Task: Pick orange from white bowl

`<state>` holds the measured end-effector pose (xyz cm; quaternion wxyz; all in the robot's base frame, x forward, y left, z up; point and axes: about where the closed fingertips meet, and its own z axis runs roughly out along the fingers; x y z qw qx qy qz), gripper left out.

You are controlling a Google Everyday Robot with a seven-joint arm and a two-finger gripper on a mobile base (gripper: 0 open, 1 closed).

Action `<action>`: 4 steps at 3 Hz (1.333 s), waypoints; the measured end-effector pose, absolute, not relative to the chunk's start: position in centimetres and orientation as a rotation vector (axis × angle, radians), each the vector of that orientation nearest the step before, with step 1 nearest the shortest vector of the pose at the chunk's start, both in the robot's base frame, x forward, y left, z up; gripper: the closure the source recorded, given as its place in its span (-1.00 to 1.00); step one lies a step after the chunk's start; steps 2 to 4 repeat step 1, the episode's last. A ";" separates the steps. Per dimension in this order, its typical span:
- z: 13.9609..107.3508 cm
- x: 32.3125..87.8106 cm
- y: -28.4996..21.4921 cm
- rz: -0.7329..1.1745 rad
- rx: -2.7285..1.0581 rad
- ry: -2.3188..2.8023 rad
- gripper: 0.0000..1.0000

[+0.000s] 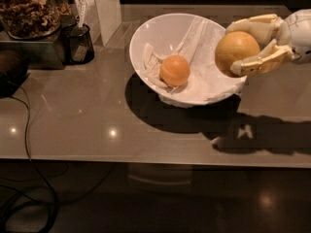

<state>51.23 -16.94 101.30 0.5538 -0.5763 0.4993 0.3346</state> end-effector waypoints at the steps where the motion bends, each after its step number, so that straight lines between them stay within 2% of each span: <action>1: 101.3 51.2 -16.9 0.791 -1.362 1.179 1.00; 4: 101.3 51.2 -16.9 0.791 -1.362 1.179 1.00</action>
Offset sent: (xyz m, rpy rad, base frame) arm 0.0000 0.0000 0.0000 0.0000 0.0000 0.0000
